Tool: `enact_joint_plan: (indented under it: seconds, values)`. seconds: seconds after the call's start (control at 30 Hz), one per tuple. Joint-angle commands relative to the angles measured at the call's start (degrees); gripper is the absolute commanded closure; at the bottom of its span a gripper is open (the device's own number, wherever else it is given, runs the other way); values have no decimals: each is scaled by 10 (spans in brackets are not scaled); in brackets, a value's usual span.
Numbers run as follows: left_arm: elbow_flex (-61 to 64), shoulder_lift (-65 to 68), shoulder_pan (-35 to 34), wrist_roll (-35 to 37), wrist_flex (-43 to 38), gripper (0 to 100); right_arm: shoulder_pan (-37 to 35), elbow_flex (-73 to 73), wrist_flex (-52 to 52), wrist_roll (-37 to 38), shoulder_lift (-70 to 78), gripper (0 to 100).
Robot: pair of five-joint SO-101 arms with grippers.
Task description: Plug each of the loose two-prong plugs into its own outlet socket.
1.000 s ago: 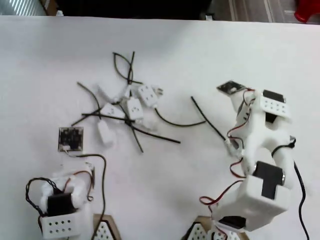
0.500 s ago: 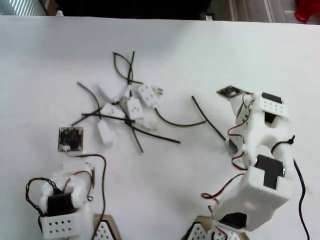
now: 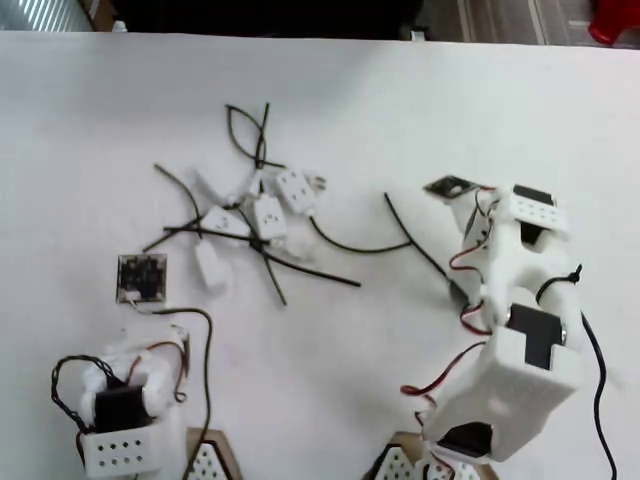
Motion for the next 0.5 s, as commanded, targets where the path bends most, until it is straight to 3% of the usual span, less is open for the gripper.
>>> enact_joint_plan:
  seconds: [0.0, 0.47]
  values:
    - [-2, -2, 8, -6, -7, 950, -5, -4, 31, 4, -2, 928]
    - [-2, -2, 8, -6, -7, 950, 5, -17, 70, 7, -58, 981]
